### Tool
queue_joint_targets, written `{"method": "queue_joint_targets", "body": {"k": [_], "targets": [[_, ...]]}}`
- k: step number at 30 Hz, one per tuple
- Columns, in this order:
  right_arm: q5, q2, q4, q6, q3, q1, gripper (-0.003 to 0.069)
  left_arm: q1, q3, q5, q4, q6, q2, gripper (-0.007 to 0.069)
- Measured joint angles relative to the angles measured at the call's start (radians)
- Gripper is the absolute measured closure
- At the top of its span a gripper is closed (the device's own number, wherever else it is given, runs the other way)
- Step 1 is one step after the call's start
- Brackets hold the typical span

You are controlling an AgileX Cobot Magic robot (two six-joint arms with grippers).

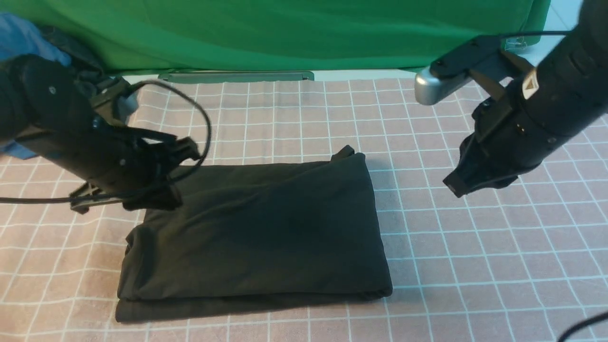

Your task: Fold a long-sleeved shirt over a pink coffee tablecloth.

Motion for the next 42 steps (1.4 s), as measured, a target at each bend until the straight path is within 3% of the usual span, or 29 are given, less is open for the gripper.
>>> {"method": "queue_joint_targets", "body": {"k": [9, 18, 22, 24, 27, 33, 39, 42], "targets": [[-0.074, -0.034, 0.003, 0.000, 0.007, -0.001, 0.0623, 0.091, 0.051, 0.075, 0.048, -0.027, 0.113, 0.0611], [-0.155, -0.032, 0.009, 0.019, 0.007, -0.001, 0.0607, 0.098, 0.051, 0.029, 0.089, -0.052, 0.046, 0.0611], [-0.238, 0.001, 0.016, 0.050, 0.007, -0.001, 0.0518, 0.098, 0.051, 0.019, 0.086, -0.056, -0.012, 0.0611], [-0.321, 0.053, 0.033, 0.055, 0.007, -0.001, 0.0403, 0.094, 0.060, 0.009, 0.040, -0.028, -0.073, 0.0611], [-0.359, 0.143, 0.044, 0.056, -0.016, -0.001, 0.0316, 0.066, 0.083, -0.003, -0.021, 0.029, -0.153, 0.0611], [-0.370, 0.327, 0.052, 0.101, -0.158, -0.001, 0.0234, -0.009, 0.200, -0.017, -0.065, 0.052, -0.340, 0.0611], [-0.314, 0.526, 0.064, 0.116, -0.335, -0.001, 0.0107, -0.024, 0.332, -0.018, -0.074, 0.052, -0.501, 0.0611], [-0.278, 0.600, 0.069, 0.123, -0.391, -0.001, 0.0077, -0.024, 0.368, -0.018, -0.074, 0.052, -0.571, 0.0611]]}}
